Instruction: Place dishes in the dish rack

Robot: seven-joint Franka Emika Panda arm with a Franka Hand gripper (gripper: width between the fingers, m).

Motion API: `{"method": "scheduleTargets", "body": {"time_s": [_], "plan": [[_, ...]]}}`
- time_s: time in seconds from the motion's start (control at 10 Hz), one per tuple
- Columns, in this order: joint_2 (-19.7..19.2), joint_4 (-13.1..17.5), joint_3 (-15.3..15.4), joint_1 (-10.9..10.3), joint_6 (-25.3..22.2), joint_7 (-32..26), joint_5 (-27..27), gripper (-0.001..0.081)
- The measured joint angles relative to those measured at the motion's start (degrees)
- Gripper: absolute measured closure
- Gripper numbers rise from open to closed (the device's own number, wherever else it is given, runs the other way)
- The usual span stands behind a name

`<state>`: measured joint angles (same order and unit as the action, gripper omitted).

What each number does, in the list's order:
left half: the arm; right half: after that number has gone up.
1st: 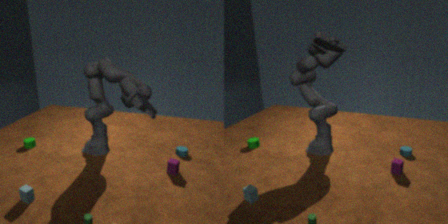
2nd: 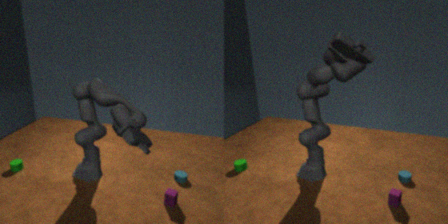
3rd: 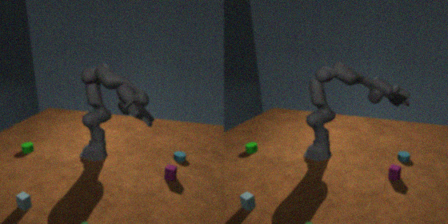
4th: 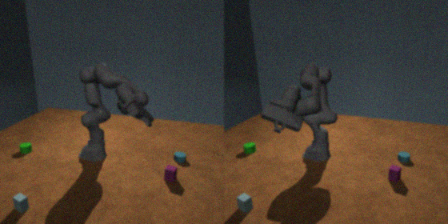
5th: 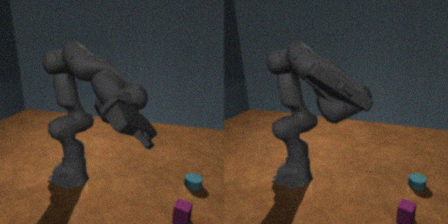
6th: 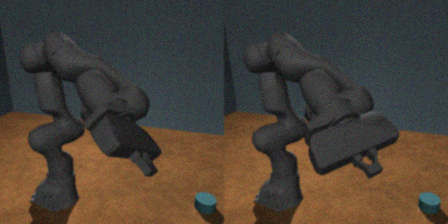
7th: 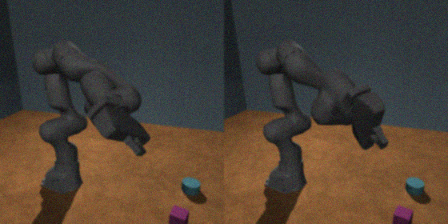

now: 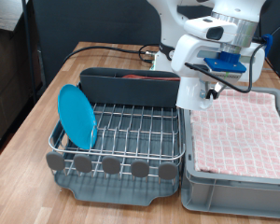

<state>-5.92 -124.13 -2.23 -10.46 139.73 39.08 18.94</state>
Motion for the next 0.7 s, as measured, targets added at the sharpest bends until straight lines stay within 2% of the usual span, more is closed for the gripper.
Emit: {"method": "scheduleTargets", "body": {"time_s": [0.4,0.7], "plan": [[-0.41,1.23,-1.17,0.04,0.06,2.15,-1.0,0.0735],[-3.19,6.09,-2.16,0.17,-1.16,0.44,-2.71,0.0735]]}}
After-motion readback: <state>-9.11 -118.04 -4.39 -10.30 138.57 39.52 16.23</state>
